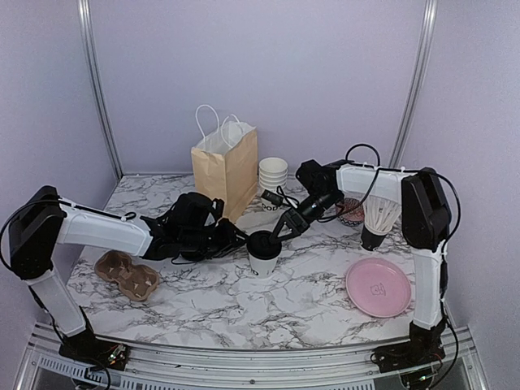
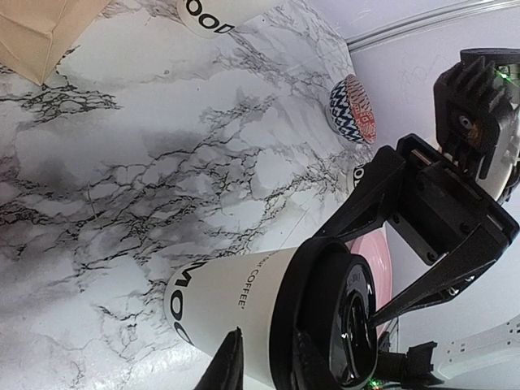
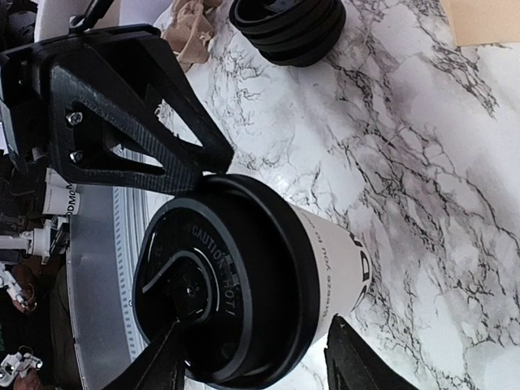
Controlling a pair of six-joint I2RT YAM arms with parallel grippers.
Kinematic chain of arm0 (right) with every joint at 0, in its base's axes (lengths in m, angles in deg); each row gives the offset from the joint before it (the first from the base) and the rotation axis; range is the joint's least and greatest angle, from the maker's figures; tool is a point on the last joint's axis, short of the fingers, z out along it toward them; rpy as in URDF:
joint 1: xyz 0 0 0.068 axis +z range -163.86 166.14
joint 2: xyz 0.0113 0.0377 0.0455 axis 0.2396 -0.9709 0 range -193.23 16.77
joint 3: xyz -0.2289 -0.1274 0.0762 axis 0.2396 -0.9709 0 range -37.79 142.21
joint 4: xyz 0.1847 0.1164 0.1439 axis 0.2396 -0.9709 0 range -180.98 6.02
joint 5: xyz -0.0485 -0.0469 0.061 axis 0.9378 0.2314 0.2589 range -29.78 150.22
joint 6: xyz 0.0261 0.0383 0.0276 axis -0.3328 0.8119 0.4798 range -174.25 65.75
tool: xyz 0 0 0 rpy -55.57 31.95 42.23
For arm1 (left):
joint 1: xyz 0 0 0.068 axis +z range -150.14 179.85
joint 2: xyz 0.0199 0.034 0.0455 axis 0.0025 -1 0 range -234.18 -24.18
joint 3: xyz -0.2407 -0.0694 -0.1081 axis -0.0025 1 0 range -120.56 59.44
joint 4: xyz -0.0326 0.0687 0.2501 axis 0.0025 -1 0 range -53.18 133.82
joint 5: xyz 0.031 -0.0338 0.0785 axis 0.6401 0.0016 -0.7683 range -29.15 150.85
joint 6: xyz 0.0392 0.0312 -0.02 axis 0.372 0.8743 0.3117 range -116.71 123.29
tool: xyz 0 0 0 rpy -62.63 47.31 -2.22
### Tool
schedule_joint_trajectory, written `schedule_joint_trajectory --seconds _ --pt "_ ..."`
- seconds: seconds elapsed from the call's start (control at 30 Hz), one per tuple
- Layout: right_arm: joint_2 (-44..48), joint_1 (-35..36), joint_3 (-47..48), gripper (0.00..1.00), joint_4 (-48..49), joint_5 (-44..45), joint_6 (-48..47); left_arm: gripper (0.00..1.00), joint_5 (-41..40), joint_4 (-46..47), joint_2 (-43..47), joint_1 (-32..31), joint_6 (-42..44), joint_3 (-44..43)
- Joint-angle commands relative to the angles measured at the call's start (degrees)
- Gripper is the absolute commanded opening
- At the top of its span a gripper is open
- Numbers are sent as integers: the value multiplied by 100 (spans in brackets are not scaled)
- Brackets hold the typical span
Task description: Pack the takeout coffee
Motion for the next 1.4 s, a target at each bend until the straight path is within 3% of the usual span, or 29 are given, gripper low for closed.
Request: schedule_joint_trajectory --seconds 0.0,0.2,0.53,0.8,1.37 --pt "-307 66 66 52 267 467 400 19 79 -174 -342 33 -71 226" --pt "-755 55 -276 45 365 952 615 15 812 -262 -1169 241 -475 712" --pt "-762 53 -387 40 283 809 487 14 685 -1097 -901 80 -101 494" --pt "2 -64 -13 51 190 822 291 16 150 -1411 93 -305 -133 149" --pt "270 -268 442 63 -176 308 -100 36 -1134 -2069 1722 -297 153 463"
